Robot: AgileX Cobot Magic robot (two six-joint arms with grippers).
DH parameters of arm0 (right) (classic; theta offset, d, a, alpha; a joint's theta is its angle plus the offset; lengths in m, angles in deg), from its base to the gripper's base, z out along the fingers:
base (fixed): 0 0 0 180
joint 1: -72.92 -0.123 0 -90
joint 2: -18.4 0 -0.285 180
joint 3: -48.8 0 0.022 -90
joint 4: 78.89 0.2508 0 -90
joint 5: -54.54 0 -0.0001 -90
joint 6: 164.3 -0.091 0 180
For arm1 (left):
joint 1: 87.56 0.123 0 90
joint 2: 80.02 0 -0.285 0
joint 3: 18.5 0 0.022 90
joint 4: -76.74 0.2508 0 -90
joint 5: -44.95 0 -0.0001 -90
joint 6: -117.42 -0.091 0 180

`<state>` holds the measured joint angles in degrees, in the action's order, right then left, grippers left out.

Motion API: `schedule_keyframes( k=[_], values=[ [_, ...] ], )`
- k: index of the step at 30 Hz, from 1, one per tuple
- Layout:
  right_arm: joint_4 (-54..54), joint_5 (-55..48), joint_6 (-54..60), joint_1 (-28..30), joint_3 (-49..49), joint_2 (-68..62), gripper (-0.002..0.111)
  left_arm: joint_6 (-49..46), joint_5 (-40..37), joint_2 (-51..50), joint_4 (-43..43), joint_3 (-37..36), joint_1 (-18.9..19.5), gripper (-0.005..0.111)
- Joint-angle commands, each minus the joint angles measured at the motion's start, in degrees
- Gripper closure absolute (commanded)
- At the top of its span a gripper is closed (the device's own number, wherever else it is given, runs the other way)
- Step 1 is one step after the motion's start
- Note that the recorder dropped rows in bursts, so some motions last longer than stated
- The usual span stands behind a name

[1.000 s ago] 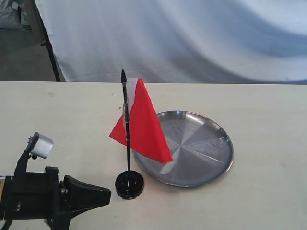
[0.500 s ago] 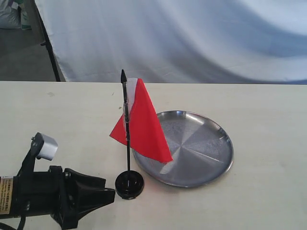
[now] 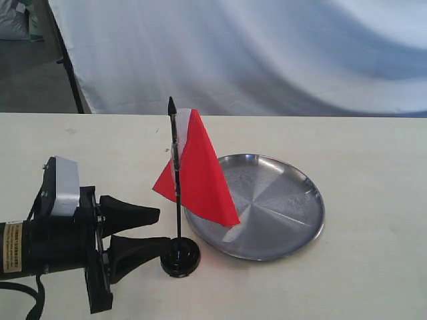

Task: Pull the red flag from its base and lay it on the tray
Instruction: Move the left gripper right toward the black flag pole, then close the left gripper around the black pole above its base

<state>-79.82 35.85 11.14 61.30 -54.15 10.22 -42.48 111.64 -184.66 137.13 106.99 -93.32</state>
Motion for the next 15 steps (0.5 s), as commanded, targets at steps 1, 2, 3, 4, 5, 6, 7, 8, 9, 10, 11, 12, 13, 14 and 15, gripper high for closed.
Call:
schedule_keyframes(
  k=[1,2,3,4,5,6,7,8,9,10,11,12,13,14,15],
  values=[
    [-0.5,0.3,0.1,0.0,0.2,0.4,0.108,3.4,-1.9,-0.1,-1.4,2.2,-0.3,0.057],
    [-0.5,0.3,0.1,0.0,0.2,0.4,0.108,4.8,-4.9,-0.4,-1.4,2.9,-0.3,0.057],
    [-0.5,0.3,0.1,0.0,0.2,0.4,0.108,5.2,-6.0,-0.9,-1.4,3.4,-0.3,0.057],
    [-0.5,0.3,0.1,0.0,0.2,0.4,0.108,5.2,-6.1,-1.9,-1.4,4.0,-0.3,0.057],
    [-0.5,0.3,0.1,0.0,0.2,0.4,0.108,5.2,-6.1,-2.4,-1.4,4.5,-0.3,0.057],
    [-0.5,0.3,0.1,0.0,0.2,0.4,0.108,5.2,-6.2,-3.3,-1.4,5.3,-0.3,0.057],
    [-0.5,0.3,0.1,0.0,0.2,0.4,0.108,5.2,-6.2,-3.9,-1.4,5.7,-0.4,0.057],
    [-0.5,0.3,0.1,0.0,0.2,0.4,0.108,5.4,-6.2,-4.9,-1.4,6.3,-1.2,0.057],
    [-0.5,0.3,0.1,0.0,0.2,0.4,0.108,5.4,-6.2,-5.6,-1.4,6.8,-2.0,0.057],
    [-0.5,0.3,0.1,0.0,0.2,0.4,0.108,5.4,-6.5,-6.6,-1.4,7.7,-3.7,0.057],
    [-0.5,0.3,0.1,0.0,0.2,0.4,0.108,5.4,-6.9,-7.2,-1.4,8.3,-4.4,0.057],
    [-0.5,0.3,0.1,0.0,0.2,0.4,0.108,5.4,-7.5,-7.7,-1.4,8.9,-5.3,0.057],
    [-0.5,0.3,0.1,0.0,0.2,0.4,0.108,5.4,-8.0,-8.1,-1.4,9.5,-6.0,0.057],
    [-0.5,0.3,0.1,0.0,0.2,0.4,0.108,5.4,-8.8,-8.4,-1.4,9.9,-6.4,0.057],
    [-0.5,0.3,0.1,0.0,0.2,0.4,0.108,5.4,-9.0,-8.6,-1.4,10.4,-6.9,0.057]
  ],
)
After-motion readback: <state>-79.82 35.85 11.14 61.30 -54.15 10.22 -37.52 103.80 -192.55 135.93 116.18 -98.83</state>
